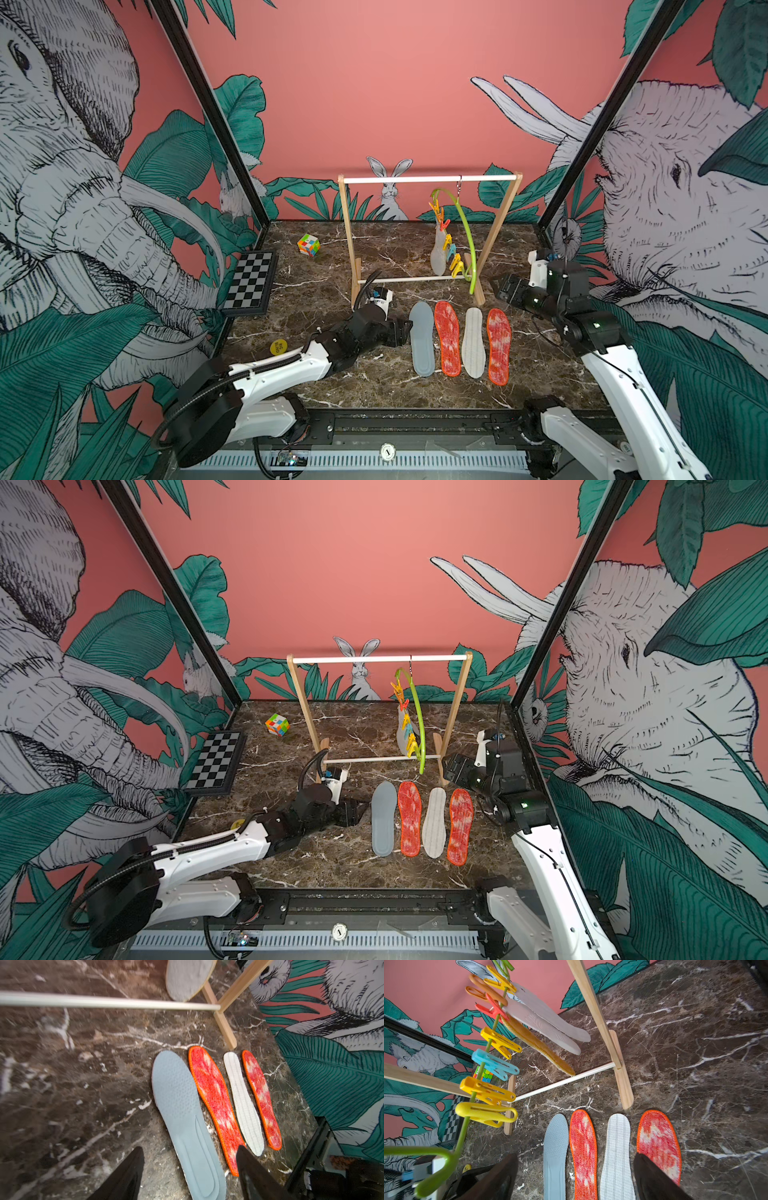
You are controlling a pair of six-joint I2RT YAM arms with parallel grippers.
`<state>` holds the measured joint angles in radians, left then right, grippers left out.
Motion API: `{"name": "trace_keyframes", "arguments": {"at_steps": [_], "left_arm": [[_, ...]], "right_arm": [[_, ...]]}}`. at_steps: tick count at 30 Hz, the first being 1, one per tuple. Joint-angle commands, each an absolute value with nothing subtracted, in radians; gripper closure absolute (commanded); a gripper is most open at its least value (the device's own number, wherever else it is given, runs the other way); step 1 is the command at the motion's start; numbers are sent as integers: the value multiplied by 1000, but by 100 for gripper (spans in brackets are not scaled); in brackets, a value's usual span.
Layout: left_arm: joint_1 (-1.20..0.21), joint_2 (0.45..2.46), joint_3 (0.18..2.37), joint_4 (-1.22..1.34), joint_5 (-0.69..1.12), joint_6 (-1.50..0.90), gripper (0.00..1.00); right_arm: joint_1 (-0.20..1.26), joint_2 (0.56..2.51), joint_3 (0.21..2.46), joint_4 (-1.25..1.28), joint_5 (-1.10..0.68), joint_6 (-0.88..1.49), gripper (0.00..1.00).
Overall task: Take the shoe insoles off the hanger
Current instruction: Place the insole at the center of the board, then remove the insole from the hanger.
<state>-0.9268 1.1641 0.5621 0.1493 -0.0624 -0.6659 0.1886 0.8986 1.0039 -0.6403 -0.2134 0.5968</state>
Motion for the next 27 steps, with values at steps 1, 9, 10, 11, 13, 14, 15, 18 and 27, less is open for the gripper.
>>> {"name": "trace_keyframes", "arguments": {"at_steps": [1, 9, 10, 11, 13, 14, 15, 18, 27], "left_arm": [[-930, 1111, 537, 159, -161, -499, 28], [-930, 1129, 572, 372, -229, -227, 19], [-930, 1146, 590, 383, -234, -199, 18], [-930, 1172, 610, 396, -233, -172, 18], [-930, 1216, 643, 427, -242, -137, 15], [-930, 1242, 654, 452, -253, -122, 13], [-930, 1265, 661, 477, -265, -109, 11], [-930, 1339, 679, 569, -318, -83, 4], [-928, 1616, 764, 839, -327, -4, 3]], "right_arm": [[183, 927, 992, -542, -281, 649, 14], [184, 1017, 936, -377, -375, 752, 30], [183, 1028, 927, -361, -373, 760, 31], [183, 1038, 924, -348, -372, 765, 32], [183, 1062, 929, -332, -374, 770, 34], [183, 1075, 933, -322, -377, 773, 35], [184, 1086, 938, -316, -376, 775, 35], [184, 1120, 959, -302, -378, 779, 35], [216, 1174, 990, -264, -385, 802, 36]]}}
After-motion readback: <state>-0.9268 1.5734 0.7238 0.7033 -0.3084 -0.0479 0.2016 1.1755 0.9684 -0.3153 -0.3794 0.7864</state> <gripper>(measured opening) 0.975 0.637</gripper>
